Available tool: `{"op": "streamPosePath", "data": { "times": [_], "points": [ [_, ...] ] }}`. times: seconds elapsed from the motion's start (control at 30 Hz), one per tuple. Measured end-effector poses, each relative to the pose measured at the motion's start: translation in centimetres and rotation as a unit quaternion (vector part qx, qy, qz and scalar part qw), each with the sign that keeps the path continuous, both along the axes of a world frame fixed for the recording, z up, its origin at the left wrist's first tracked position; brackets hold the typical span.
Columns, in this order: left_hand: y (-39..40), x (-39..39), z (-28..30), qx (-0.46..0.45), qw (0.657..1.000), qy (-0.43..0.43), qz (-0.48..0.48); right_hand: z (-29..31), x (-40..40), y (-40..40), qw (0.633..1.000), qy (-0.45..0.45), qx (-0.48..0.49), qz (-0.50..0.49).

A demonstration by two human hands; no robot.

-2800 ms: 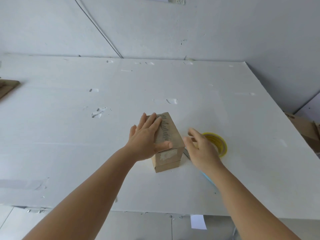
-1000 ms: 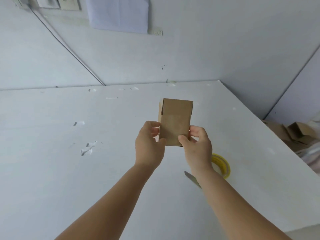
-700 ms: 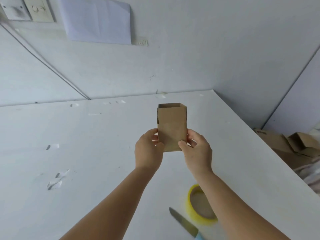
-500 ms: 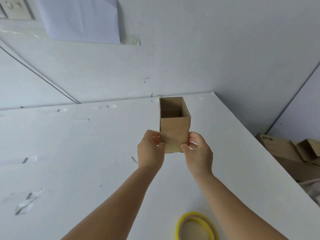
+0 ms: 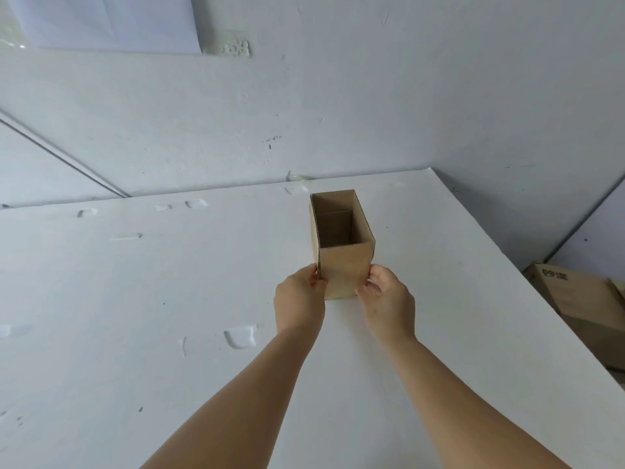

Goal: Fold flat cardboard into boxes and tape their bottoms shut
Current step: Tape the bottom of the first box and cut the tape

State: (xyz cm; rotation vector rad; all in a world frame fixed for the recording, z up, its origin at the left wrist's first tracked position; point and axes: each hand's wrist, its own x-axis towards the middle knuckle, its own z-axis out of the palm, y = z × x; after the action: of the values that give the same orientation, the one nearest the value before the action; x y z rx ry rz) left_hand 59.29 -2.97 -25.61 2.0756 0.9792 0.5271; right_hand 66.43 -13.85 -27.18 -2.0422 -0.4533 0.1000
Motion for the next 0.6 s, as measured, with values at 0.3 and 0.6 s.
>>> {"op": "streamPosePath", "data": {
  "times": [0.3, 0.6],
  "points": [
    [0.5, 0.7, 0.2, -0.009, 0.999, 0.029, -0.033, 0.2, 0.7, -0.1, 0.998, -0.010, -0.040, 0.045],
    [0.4, -5.7, 0.6, 0.167, 0.955, 0.182, -0.162, 1.5, -3.2, -1.4, 0.931, -0.094, -0.316, 0.160]
  ]
}}
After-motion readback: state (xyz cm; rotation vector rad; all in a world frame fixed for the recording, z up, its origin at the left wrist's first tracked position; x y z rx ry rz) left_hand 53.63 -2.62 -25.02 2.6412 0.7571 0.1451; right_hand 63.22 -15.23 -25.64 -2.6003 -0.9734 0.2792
